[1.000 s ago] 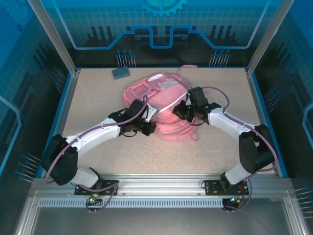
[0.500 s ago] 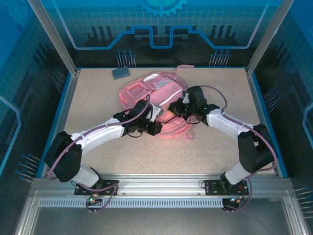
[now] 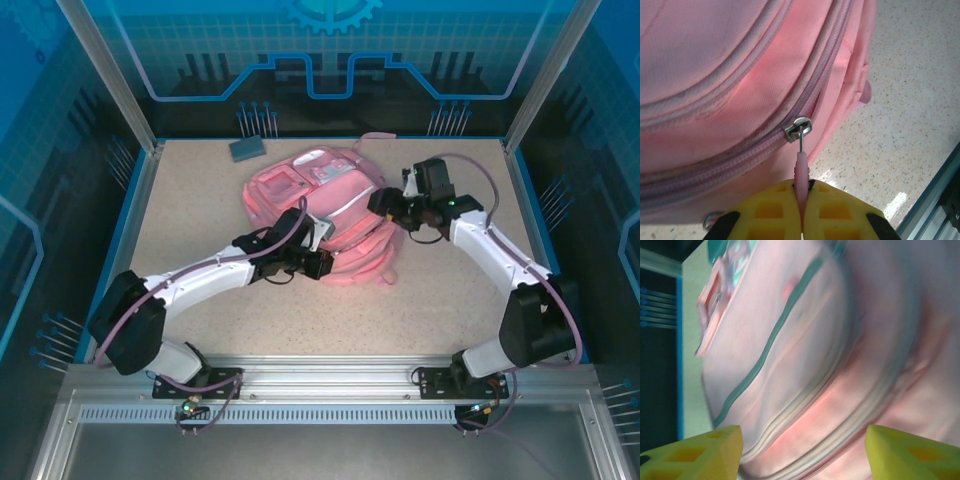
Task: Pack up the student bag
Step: Zip the student bag at the top-center of the table.
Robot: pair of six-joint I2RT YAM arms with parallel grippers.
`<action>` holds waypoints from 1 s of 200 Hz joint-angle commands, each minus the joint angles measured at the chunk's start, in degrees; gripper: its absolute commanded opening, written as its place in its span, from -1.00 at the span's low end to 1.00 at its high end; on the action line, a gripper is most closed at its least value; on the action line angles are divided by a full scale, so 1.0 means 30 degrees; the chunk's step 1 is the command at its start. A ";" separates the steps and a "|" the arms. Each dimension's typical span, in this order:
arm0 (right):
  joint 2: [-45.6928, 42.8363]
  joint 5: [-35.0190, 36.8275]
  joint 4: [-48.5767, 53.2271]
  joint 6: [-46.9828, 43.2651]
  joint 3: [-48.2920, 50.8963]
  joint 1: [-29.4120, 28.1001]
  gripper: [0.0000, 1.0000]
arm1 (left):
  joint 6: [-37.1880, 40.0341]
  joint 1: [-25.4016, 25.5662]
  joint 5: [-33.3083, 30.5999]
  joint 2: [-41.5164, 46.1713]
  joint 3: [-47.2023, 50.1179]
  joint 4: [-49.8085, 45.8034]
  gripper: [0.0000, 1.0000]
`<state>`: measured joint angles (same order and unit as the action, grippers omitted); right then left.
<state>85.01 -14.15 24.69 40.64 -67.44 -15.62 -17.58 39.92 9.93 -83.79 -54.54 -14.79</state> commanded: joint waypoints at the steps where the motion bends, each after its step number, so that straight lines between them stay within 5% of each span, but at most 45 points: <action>1: 0.1994 0.0657 0.2194 -0.3550 -0.2171 0.0585 0.40 | -0.0514 0.0118 -0.0907 0.1239 0.0659 -0.1111 -1.00; 48: 0.9054 -0.2510 0.4614 -0.6282 -1.0716 0.1092 0.59 | -0.1228 0.0023 -0.1989 0.2867 0.1755 -0.2381 -1.00; 92: 1.3917 -0.5227 0.8218 -0.7765 -1.6933 0.0652 0.35 | -0.1277 -0.0031 -0.2064 0.3049 0.1662 -0.2403 -1.00; 135: 1.3740 -0.6626 0.8618 -0.8516 -1.6224 0.0380 -0.08 | -0.1072 -0.0058 -0.2118 0.2838 0.1336 -0.2424 -1.00; 173: 1.1836 -0.6391 0.7477 -0.8300 -1.3420 0.0510 -0.85 | -0.1039 -0.0058 -0.2110 0.2422 0.0730 -0.2312 -1.00; 200: 0.9023 -0.4827 0.4151 -0.5819 -0.9213 0.1246 -1.00 | -0.0871 -0.0094 -0.2026 0.1755 -0.0282 -0.2226 -1.00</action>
<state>120.92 -30.33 41.80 17.54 -103.37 -13.54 -20.69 39.92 4.32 -76.71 -50.85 -22.52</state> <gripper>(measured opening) 0.059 0.059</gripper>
